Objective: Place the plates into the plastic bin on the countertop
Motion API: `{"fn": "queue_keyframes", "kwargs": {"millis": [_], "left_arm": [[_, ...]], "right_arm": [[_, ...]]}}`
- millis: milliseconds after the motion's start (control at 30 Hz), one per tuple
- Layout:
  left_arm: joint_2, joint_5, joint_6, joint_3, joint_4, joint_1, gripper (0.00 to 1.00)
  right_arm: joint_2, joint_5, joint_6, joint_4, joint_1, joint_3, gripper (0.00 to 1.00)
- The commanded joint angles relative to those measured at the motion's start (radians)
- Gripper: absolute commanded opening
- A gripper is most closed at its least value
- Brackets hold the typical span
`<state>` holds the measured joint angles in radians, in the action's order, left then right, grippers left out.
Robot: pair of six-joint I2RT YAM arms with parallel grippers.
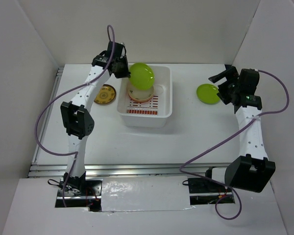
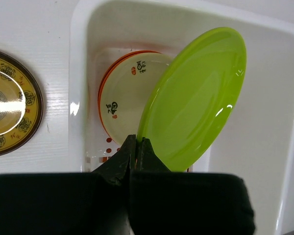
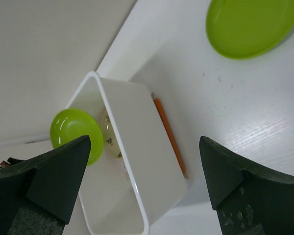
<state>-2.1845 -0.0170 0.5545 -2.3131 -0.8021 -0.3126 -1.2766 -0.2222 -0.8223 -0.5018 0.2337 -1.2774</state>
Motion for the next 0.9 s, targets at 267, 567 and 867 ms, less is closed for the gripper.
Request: {"fn": "queue_keyframes", "kwargs": {"millis": [267, 567, 867], "left_arm": [[-0.04, 0.132, -0.027, -0.048, -0.032, -0.029, 0.05], [-0.017, 0.025, 0.016, -0.112, -0.008, -0.025, 0.57], [0.305, -0.037, 0.091, -0.041, 0.115, 0.024, 0.99]], "right_arm": [[0.082, 0.021, 0.003, 0.002, 0.021, 0.043, 1.0], [0.086, 0.006, 0.009, -0.006, 0.021, 0.046, 1.0], [0.072, 0.174, -0.056, -0.024, 0.027, 0.122, 1.0]]}}
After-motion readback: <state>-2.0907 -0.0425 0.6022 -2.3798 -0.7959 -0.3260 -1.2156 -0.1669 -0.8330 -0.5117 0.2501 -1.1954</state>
